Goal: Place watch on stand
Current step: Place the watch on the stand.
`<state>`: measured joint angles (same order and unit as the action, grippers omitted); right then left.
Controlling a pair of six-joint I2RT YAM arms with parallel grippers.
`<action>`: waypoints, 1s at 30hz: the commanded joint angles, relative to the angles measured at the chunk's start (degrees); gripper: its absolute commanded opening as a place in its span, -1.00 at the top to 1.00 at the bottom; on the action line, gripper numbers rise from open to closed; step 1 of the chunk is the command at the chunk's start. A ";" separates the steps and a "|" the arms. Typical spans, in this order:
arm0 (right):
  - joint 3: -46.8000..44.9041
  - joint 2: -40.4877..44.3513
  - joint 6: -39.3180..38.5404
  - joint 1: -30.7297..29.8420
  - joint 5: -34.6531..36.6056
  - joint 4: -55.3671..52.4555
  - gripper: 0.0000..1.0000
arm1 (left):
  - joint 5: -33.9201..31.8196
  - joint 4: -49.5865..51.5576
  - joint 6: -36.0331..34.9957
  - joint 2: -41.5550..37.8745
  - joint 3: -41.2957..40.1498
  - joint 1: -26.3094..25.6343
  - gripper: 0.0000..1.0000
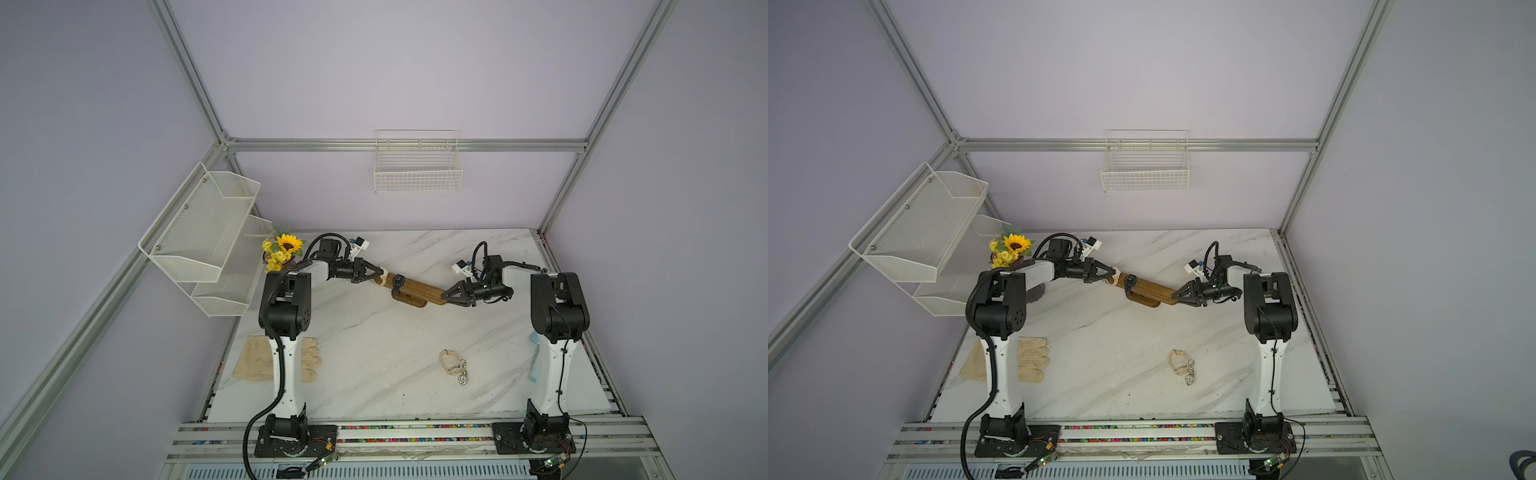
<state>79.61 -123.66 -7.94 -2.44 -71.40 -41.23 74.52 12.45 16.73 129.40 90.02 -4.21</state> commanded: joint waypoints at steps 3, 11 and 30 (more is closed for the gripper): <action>-0.25 -1.46 0.56 0.42 10.58 -2.40 1.00 | -1.66 1.73 -2.73 -3.64 -1.75 2.14 0.88; -0.33 -1.18 0.52 0.41 10.22 -2.37 1.00 | -0.43 1.73 -2.09 -0.79 0.80 2.09 0.89; 0.29 -2.27 1.09 0.33 10.55 -2.28 1.00 | 1.24 2.10 -0.46 4.16 8.96 -2.40 0.89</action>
<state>80.14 -123.66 -7.68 -2.39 -70.94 -41.23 76.99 14.50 16.95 134.19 97.95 -4.78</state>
